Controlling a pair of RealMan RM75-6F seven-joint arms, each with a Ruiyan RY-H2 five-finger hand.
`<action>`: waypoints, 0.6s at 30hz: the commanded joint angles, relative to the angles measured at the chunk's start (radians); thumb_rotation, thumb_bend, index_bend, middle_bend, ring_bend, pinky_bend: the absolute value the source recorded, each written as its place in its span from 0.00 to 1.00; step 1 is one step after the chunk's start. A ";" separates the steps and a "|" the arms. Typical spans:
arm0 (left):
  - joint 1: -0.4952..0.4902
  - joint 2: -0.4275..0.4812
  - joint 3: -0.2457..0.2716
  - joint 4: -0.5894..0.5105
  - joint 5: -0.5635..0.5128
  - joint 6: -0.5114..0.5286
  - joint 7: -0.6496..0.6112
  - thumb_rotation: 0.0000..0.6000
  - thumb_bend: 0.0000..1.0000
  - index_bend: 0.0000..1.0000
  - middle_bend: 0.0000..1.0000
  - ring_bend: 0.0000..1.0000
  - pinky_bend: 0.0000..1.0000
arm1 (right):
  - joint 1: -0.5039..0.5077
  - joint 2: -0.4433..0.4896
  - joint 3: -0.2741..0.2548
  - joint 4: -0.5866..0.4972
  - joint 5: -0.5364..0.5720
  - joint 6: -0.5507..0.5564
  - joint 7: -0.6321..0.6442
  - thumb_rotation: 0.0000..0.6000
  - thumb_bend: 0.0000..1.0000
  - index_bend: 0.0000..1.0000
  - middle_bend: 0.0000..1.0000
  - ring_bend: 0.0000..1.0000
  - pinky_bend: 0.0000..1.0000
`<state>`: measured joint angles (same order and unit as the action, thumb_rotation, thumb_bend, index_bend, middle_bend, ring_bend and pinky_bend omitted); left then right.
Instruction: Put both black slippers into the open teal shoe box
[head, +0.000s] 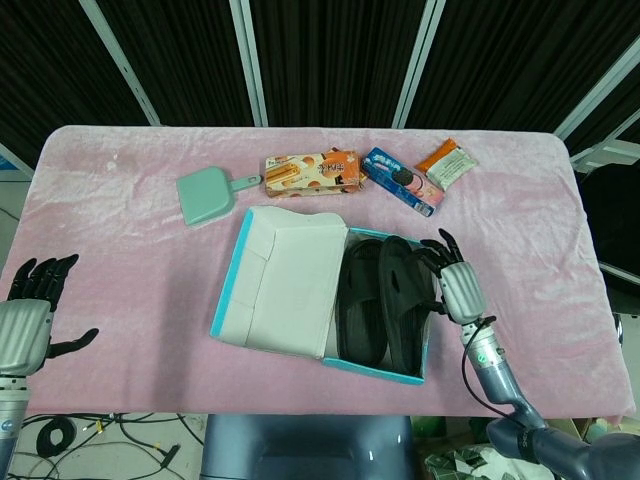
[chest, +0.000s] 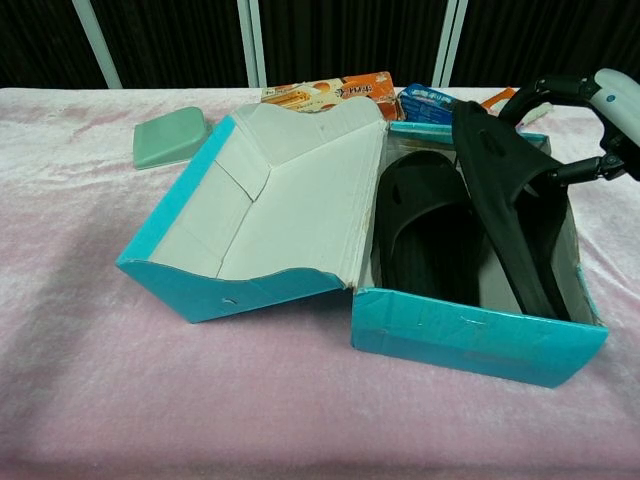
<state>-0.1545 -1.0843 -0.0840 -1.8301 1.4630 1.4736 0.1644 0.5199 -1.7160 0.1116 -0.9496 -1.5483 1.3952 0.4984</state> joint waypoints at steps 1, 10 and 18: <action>0.000 -0.001 -0.001 0.002 -0.001 0.000 -0.002 1.00 0.00 0.00 0.11 0.06 0.00 | 0.002 0.013 -0.003 -0.007 -0.005 -0.007 -0.008 1.00 0.45 0.56 0.43 0.17 0.03; -0.005 -0.009 -0.002 0.016 -0.004 -0.009 -0.014 1.00 0.00 0.00 0.11 0.06 0.00 | 0.007 0.117 -0.014 -0.153 0.025 -0.110 -0.116 1.00 0.45 0.18 0.11 0.00 0.03; -0.007 -0.015 -0.002 0.031 -0.005 -0.013 -0.027 1.00 0.00 0.00 0.11 0.06 0.00 | 0.008 0.244 -0.011 -0.349 0.068 -0.187 -0.294 1.00 0.45 0.00 0.00 0.00 0.03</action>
<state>-0.1612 -1.0993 -0.0861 -1.7991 1.4580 1.4610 0.1377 0.5267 -1.5190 0.0991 -1.2387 -1.4963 1.2356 0.2591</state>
